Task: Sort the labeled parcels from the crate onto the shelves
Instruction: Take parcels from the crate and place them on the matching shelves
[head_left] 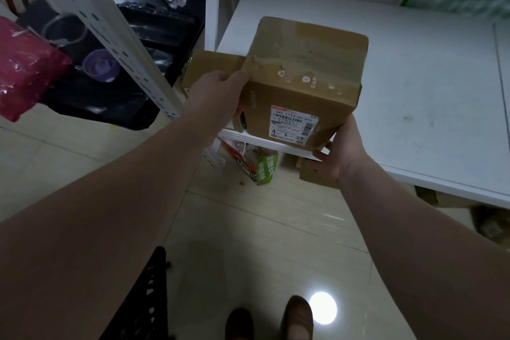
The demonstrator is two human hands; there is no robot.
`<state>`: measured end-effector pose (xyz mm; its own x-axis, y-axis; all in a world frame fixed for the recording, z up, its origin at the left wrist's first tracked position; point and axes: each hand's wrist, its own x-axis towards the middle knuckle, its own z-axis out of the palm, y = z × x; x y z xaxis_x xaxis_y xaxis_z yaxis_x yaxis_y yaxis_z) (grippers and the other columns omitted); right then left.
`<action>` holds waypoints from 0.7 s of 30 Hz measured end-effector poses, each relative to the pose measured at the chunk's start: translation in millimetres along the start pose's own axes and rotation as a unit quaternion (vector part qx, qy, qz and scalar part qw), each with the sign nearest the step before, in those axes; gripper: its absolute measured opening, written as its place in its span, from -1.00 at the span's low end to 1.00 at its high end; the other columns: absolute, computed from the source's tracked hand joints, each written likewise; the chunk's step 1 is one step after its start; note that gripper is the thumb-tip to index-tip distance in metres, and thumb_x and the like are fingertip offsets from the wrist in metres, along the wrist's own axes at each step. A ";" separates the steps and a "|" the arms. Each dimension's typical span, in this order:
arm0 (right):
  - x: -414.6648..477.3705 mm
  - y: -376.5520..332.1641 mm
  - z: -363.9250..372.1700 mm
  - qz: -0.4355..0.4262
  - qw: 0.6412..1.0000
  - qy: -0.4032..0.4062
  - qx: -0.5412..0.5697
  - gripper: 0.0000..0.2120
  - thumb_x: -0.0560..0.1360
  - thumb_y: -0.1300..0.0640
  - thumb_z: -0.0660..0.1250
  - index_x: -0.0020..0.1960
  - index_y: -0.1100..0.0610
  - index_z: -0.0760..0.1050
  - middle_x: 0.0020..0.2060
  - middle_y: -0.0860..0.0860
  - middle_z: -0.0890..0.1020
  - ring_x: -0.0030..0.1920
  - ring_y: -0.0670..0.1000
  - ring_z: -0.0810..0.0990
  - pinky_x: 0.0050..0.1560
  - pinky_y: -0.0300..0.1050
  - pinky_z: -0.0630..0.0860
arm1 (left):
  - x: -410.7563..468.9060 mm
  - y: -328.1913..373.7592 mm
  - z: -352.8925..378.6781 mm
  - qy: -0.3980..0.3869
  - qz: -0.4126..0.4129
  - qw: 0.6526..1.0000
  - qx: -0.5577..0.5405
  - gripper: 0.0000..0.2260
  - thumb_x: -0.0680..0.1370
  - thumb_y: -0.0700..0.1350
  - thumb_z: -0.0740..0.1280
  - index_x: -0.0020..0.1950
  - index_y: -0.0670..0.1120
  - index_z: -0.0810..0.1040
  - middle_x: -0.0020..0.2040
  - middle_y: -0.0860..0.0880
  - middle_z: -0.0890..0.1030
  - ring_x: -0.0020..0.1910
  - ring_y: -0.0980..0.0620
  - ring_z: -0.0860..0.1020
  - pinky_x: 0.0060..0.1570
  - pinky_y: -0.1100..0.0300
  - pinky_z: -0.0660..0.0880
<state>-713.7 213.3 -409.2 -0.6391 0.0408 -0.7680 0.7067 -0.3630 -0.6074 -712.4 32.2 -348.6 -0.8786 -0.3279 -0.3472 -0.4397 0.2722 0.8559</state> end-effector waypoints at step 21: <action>-210.7 19.7 67.8 0.064 0.994 -0.019 -0.084 -0.76 0.65 0.02 0.12 0.04 0.17 0.43 -0.19 0.12 0.51 -0.26 0.05 0.48 -0.09 -0.07 0.50 | -193.1 33.4 -161.8 -0.026 -0.129 0.991 -0.033 -0.84 0.62 -0.12 0.23 -0.17 -0.05 0.46 -0.25 0.01 0.53 -0.34 0.10 0.50 -0.38 0.29 0.48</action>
<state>-585.7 134.4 -245.6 -0.5490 -0.0322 -0.8352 0.8220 -0.2013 -0.5327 -527.3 -41.8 -191.0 -0.7476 -0.3316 -0.5755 -0.6393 0.1244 0.7588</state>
